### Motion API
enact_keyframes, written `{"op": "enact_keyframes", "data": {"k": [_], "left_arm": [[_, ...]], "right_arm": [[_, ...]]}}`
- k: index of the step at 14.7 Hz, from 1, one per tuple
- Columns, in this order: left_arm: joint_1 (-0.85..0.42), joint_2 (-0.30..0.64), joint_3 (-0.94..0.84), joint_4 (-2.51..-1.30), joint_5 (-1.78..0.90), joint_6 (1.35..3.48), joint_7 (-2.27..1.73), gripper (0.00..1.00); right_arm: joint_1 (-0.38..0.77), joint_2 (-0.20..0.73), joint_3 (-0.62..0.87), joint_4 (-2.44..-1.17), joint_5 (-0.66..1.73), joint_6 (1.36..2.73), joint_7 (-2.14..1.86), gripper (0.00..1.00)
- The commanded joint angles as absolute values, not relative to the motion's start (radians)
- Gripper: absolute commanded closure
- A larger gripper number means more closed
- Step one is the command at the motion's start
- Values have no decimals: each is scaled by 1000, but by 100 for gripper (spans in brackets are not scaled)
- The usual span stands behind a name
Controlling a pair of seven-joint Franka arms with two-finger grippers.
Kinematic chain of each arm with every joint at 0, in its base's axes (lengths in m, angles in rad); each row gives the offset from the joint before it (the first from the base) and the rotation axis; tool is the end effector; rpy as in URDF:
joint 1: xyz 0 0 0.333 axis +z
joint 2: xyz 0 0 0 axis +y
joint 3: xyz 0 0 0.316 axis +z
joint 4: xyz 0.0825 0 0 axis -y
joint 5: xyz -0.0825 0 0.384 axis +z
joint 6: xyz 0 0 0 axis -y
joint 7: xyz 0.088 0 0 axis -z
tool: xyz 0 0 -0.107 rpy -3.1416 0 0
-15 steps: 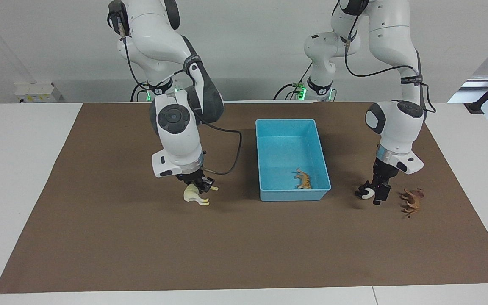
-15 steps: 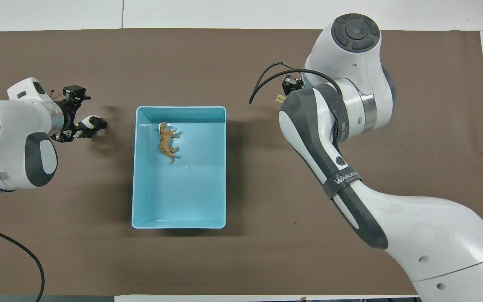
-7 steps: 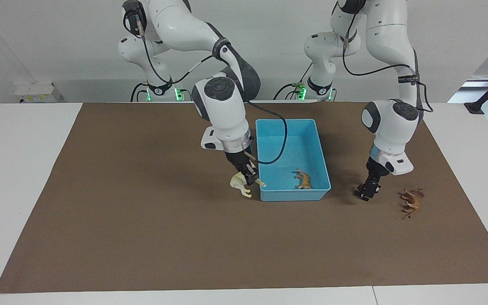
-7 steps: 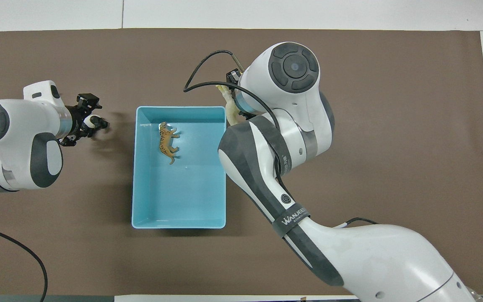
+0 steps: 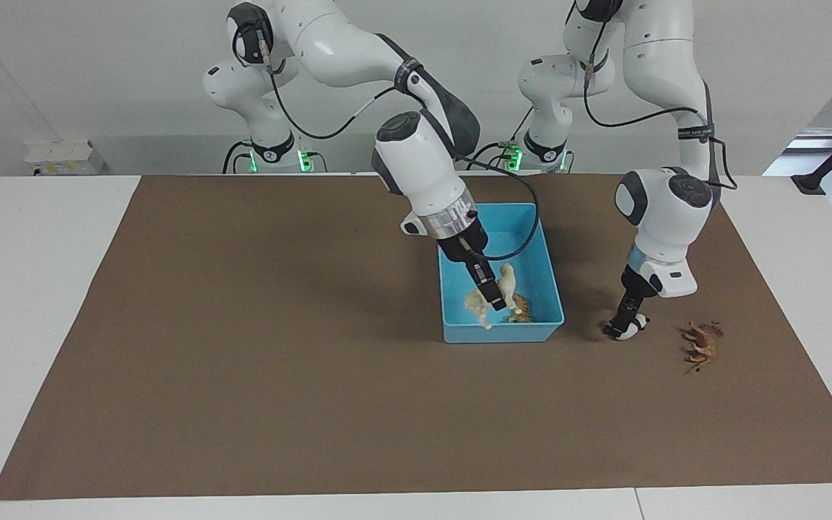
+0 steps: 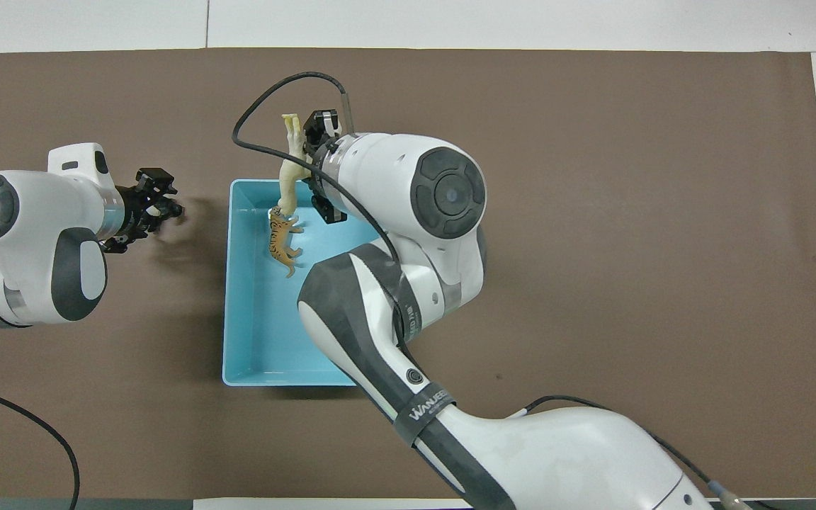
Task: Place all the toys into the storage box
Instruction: 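Lower the horse into the box with the right gripper while the left gripper nears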
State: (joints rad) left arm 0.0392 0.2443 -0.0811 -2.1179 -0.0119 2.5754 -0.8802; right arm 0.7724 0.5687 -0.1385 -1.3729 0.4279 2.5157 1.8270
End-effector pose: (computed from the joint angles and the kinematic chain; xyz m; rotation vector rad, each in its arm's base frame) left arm 0.5933 -0.0235 0.3190 2.7413 1.2442 0.2715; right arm 0.5982 0.4667 0.4530 -1.8989 1.6367 0.0910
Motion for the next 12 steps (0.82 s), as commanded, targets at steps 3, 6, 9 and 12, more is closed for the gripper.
{"op": "enact_keyframes", "data": {"k": [3, 6, 9, 12], "left_arm": [[3, 212, -71, -2146, 3, 2556, -874, 0], [-11, 216, -71, -2149, 3, 2559, -874, 0], [-11, 216, -69, -2164, 3, 2569, -871, 0], [-5, 221, -69, -2166, 3, 2574, -864, 1]], "right_arm": [[893, 508, -140, -1534, 448, 2560, 1810, 100], [902, 483, -140, -1592, 448, 2559, 1723, 100], [916, 465, -140, -1632, 443, 2553, 1666, 3], [902, 465, -140, -1629, 442, 2549, 1666, 0]]}}
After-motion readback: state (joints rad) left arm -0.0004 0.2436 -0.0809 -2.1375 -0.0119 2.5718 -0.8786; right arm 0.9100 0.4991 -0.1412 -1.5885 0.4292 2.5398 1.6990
